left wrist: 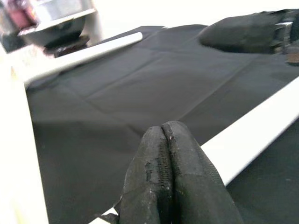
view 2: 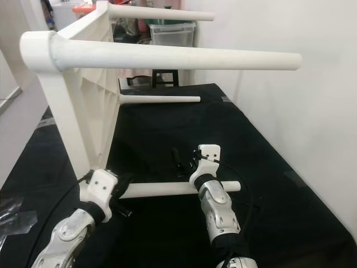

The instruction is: Building children table

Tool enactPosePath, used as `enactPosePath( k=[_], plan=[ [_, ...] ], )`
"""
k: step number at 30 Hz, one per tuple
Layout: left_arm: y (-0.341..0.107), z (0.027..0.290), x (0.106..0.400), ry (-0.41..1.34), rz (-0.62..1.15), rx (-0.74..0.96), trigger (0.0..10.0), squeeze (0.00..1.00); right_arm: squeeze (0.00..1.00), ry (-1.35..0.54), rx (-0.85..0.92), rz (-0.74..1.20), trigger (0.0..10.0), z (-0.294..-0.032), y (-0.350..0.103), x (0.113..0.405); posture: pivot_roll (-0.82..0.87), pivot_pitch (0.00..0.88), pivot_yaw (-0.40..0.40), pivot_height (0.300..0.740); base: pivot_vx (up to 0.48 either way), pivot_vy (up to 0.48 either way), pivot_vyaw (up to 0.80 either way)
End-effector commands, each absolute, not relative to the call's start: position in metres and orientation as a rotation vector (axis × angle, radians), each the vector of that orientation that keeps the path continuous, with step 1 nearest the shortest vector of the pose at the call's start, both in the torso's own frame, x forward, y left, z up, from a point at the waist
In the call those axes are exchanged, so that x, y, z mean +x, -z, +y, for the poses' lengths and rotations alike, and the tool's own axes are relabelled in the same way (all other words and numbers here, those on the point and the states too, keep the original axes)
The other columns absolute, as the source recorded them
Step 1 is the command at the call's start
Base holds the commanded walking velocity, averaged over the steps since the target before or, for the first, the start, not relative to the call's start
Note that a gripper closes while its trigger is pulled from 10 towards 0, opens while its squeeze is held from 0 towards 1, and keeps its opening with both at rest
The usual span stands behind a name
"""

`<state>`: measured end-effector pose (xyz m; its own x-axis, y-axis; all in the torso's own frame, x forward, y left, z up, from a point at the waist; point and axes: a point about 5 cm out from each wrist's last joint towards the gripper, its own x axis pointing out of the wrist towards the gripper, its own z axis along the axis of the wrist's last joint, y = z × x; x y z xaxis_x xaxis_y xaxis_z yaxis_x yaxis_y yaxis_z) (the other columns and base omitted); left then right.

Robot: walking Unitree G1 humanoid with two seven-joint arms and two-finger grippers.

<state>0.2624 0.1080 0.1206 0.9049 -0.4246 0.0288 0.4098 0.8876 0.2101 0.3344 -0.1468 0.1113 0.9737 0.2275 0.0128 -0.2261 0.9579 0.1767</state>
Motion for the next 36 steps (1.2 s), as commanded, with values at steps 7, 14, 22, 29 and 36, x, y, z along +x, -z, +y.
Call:
enactPosePath(
  k=[7,14,22,29,36],
  plan=[
    [-0.117,0.099,0.259,0.351,0.011,0.236,10.0,0.00,0.00,-0.238,0.130,0.007,10.0,-0.147,-0.112,0.333,-0.08,0.000,-0.014,0.740,0.000,0.000,0.00],
    [-0.109,0.111,0.249,0.292,0.085,0.220,10.0,0.00,0.00,-0.239,0.111,0.005,10.0,-0.150,-0.112,0.332,-0.08,0.000,-0.013,0.740,0.000,0.000,0.00],
    [-0.102,0.137,0.244,0.192,0.134,0.137,10.0,0.00,0.00,-0.251,0.061,-0.014,10.0,-0.160,-0.116,0.332,-0.06,0.000,-0.023,0.740,0.000,0.000,0.00],
    [-0.099,0.150,0.246,0.161,0.138,0.146,10.0,0.00,0.00,-0.238,0.057,-0.021,10.0,-0.166,-0.119,0.333,-0.06,0.000,-0.021,0.740,0.000,0.000,0.00],
    [-0.103,0.162,0.253,0.134,0.078,0.146,10.0,0.00,0.00,-0.302,-0.025,-0.115,10.0,-0.189,-0.145,0.323,-0.07,0.000,-0.024,0.740,0.000,0.000,0.00]
  ],
)
